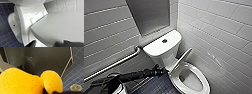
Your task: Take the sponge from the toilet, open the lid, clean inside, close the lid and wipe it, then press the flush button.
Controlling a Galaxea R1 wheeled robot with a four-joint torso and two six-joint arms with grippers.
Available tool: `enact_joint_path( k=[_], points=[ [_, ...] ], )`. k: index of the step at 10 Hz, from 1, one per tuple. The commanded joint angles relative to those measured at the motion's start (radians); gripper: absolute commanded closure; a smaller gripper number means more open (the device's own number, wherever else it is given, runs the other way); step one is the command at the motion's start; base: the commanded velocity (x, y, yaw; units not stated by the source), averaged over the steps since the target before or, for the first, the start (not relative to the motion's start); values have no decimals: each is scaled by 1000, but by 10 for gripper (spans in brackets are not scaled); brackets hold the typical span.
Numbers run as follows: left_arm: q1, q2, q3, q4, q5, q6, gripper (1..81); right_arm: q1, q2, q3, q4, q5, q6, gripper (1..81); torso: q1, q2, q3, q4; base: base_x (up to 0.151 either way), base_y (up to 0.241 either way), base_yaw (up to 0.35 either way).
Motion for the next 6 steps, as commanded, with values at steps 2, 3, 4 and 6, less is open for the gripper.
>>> enact_joint_path(
  k=[2, 3, 4, 6],
  points=[
    [116, -24, 28, 203, 145, 15, 10, -10, 62, -51, -18, -83, -8, 811, 0, 0, 0, 0, 0, 0, 0],
    [196, -26, 28, 265, 145, 25, 10, -11, 82, -82, -16, -83, -8, 811, 0, 0, 0, 0, 0, 0, 0],
    [279, -30, 28, 324, 144, 32, 10, -16, 88, -94, -13, -76, -8, 811, 0, 0, 0, 0, 0, 0, 0],
    [455, -47, 24, 453, 130, 32, 10, -16, 93, -82, -13, -83, -7, 811, 0, 0, 0, 0, 0, 0, 0]
  ],
)
